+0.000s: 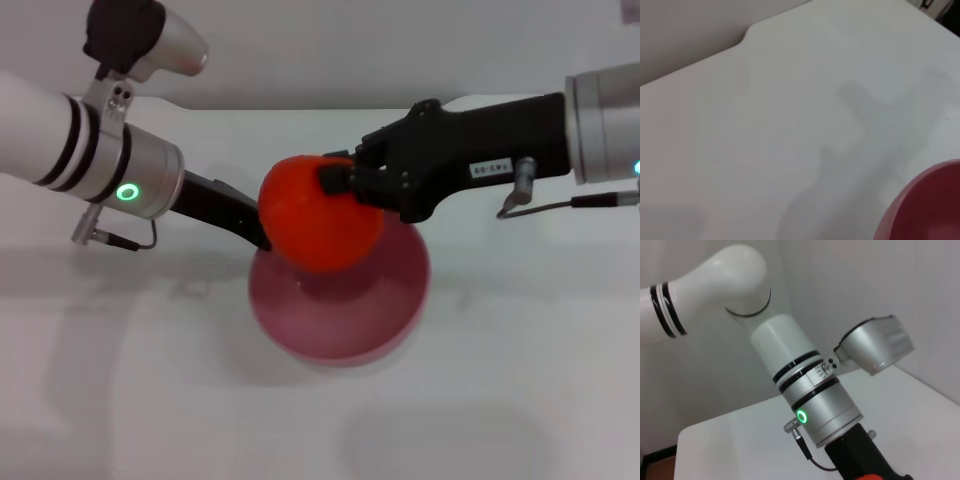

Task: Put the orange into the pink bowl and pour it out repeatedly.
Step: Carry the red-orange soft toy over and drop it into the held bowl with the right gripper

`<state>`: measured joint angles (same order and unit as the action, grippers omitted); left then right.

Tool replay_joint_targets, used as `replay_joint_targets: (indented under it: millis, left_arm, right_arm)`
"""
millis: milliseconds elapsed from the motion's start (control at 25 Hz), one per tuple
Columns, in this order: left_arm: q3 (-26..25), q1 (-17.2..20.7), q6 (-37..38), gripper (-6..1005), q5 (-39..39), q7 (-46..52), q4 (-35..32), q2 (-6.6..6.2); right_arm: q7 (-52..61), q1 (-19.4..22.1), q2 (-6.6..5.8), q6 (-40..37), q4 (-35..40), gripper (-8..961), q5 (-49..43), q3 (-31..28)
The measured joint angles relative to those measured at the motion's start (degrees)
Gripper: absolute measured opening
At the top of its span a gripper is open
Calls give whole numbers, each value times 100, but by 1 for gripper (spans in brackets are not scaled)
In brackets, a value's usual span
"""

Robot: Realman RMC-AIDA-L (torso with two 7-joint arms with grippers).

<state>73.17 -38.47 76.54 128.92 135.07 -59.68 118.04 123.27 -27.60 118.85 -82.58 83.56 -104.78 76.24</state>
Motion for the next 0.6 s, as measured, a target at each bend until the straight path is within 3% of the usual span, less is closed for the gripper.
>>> replay_joint_targets:
  millis: [600]
  left_arm:
    - [267, -156, 10, 44, -216, 28, -58, -1]
  right_arm:
    - [-234, -16, -2, 475, -496, 57, -62, 305]
